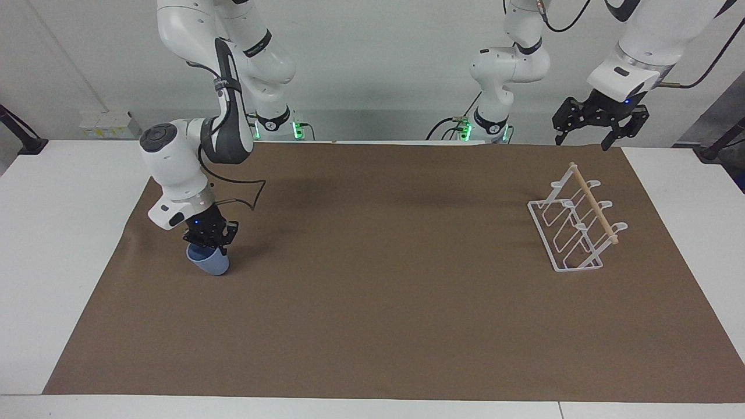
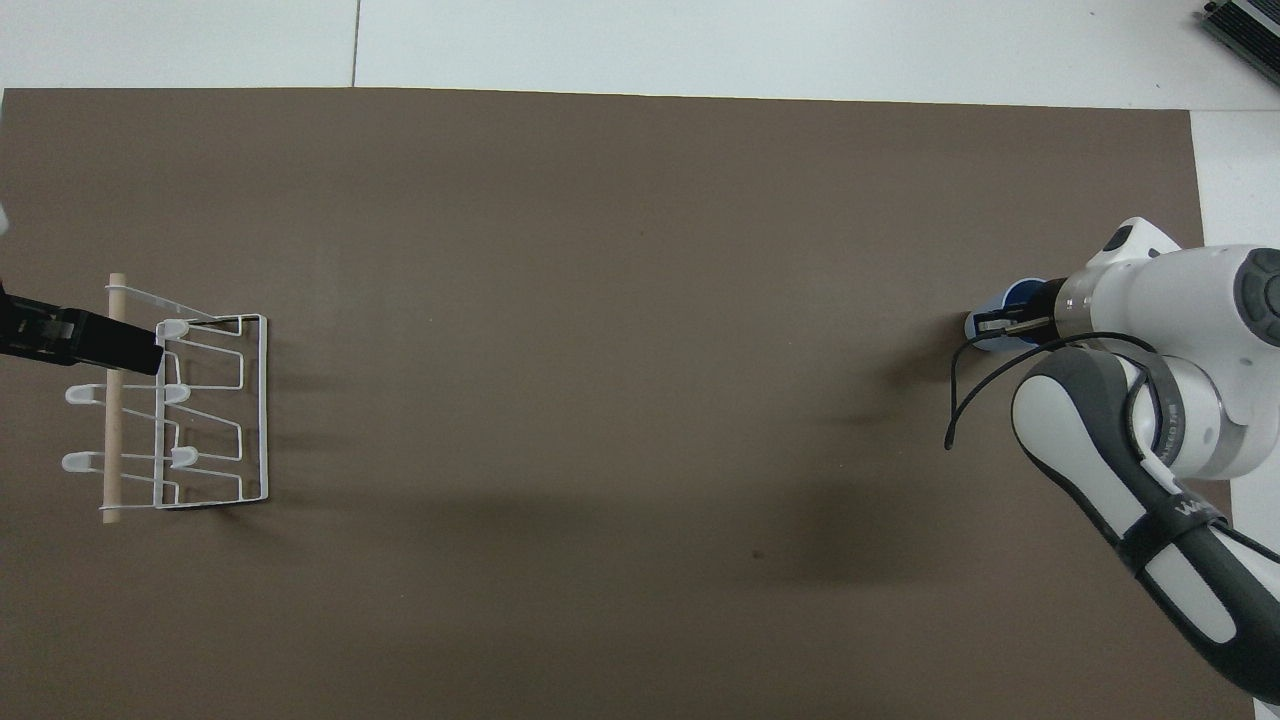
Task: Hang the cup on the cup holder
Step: 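Lift the cup sideways toward the left gripper with the right gripper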
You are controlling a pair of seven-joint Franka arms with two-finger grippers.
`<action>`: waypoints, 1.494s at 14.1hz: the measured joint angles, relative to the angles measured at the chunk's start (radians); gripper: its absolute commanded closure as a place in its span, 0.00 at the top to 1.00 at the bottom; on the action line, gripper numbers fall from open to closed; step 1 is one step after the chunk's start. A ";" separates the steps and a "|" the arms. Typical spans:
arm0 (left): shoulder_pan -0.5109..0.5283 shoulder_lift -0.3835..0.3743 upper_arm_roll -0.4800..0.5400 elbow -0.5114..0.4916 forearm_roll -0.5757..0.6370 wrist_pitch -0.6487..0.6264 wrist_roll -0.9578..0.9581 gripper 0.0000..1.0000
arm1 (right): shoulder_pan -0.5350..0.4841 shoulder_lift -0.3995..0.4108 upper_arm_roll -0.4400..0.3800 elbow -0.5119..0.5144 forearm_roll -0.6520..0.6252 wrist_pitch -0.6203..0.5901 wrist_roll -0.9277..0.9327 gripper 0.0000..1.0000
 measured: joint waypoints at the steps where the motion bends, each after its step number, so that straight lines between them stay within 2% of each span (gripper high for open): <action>1: 0.000 -0.002 0.000 -0.001 0.000 0.000 0.000 1.00 | -0.002 -0.003 -0.001 0.012 0.000 -0.020 0.000 0.00; 3: 0.000 -0.004 0.000 -0.002 0.000 0.000 0.000 1.00 | -0.003 -0.018 -0.001 0.055 0.000 -0.089 0.000 0.00; 6: 0.000 -0.005 0.000 -0.007 0.000 0.000 0.000 1.00 | 0.001 -0.063 0.007 0.167 -0.001 -0.272 0.000 0.00; 12: 0.000 -0.006 -0.001 -0.012 0.000 0.004 0.000 1.00 | 0.040 -0.190 0.034 0.323 0.022 -0.562 0.000 0.00; 13: 0.000 -0.006 -0.001 -0.013 -0.001 0.007 0.000 1.00 | 0.040 -0.205 0.041 0.335 0.072 -0.586 0.000 0.00; 18: -0.001 -0.009 -0.004 -0.021 -0.048 0.018 0.001 1.00 | 0.041 -0.232 0.053 0.348 0.483 -0.625 0.000 0.00; 21: -0.006 -0.012 -0.011 -0.024 -0.079 0.020 0.021 1.00 | 0.046 -0.233 0.100 0.351 0.669 -0.619 0.000 0.00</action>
